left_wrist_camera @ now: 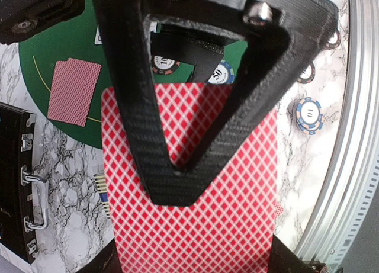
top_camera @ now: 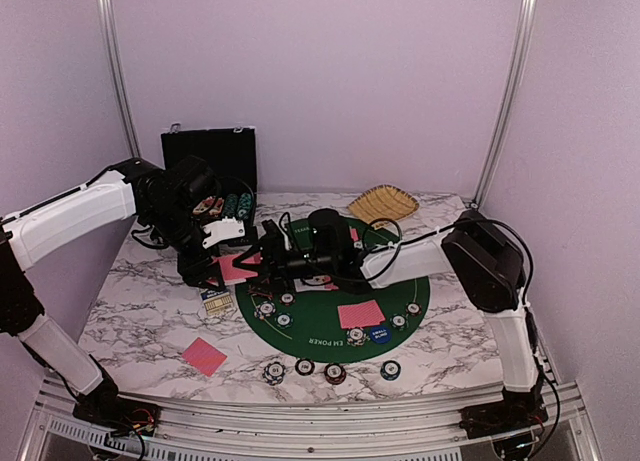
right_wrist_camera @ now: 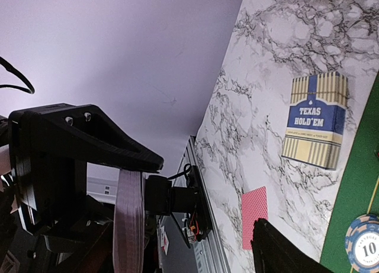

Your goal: Distribute texas hold em gaming equipment

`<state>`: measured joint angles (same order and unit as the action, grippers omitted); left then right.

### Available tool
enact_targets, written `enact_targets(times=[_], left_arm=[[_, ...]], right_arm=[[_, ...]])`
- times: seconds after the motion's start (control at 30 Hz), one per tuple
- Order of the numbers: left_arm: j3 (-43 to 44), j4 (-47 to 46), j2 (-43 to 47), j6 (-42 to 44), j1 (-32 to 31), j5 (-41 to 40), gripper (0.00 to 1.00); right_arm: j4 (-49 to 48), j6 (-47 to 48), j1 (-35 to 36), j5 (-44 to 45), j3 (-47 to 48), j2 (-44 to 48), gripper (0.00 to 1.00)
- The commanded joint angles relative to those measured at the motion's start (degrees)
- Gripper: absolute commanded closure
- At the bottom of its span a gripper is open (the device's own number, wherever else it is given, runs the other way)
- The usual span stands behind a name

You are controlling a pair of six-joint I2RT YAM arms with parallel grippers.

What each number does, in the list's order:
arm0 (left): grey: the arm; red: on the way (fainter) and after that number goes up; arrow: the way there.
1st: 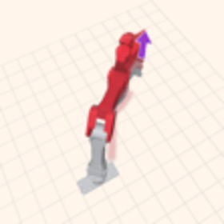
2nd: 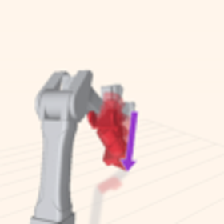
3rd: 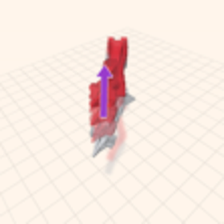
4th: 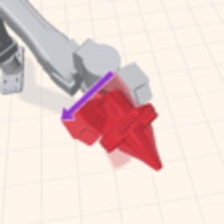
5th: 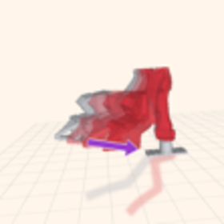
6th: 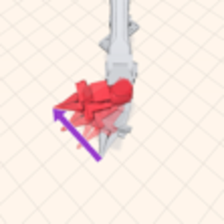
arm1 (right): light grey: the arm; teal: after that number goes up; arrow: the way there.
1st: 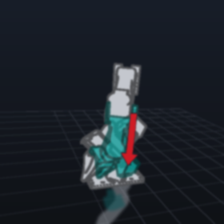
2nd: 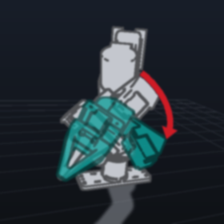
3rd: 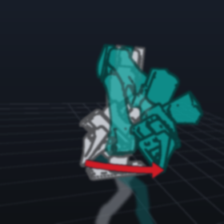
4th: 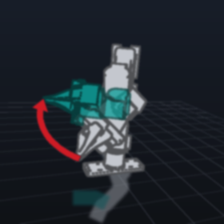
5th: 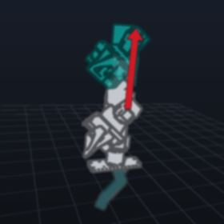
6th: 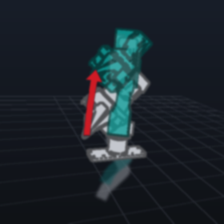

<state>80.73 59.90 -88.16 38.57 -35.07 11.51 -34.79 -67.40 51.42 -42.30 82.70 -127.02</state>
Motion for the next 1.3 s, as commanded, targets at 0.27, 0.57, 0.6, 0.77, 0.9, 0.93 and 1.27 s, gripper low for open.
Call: enact_targets(times=[0.27, 0.57, 0.6, 0.77, 0.9, 0.93, 1.27], left_arm=[[0.5, 0.1, 1.0, 0.2, 0.3, 0.8, 1.00], [0.0, 0.1, 1.1, 0.2, 0.3, 0.3, 1.00], [0.0, 0.1, 1.1, 0.3, 0.3, 0.2, 1.00], [-0.1, 0.1, 0.9, 0.3, 0.3, 0.2, 1.00], [0.0, 0.1, 0.8, 0.3, 0.3, 0.2, 1.00], [0.0, 0.1, 0.7, 0.2, 0.3, 0.2, 1.00], [0.1, 0.1, 0.7, 0.3, 0.3, 0.2, 1.00]], right_arm=[[-3.3, -2.2, -0.9, -1.2, -2.9, 4.2, 0.53], [0.3, -0.3, -1.6, -2.0, -3.6, 6.3, 0.63], [0.2, -0.3, -1.7, -2.1, -4.0, 6.7, 0.65], [0.6, 0.0, -1.7, -2.2, -4.4, 8.0, 0.72], [1.7, 0.6, -1.7, -2.4, -4.4, 8.7, 0.79], [2.0, 0.6, -1.7, -2.4, -4.4, 8.8, 0.81], [6.6, 2.2, -2.4, -3.0, -4.4, 10.3, 0.89]])
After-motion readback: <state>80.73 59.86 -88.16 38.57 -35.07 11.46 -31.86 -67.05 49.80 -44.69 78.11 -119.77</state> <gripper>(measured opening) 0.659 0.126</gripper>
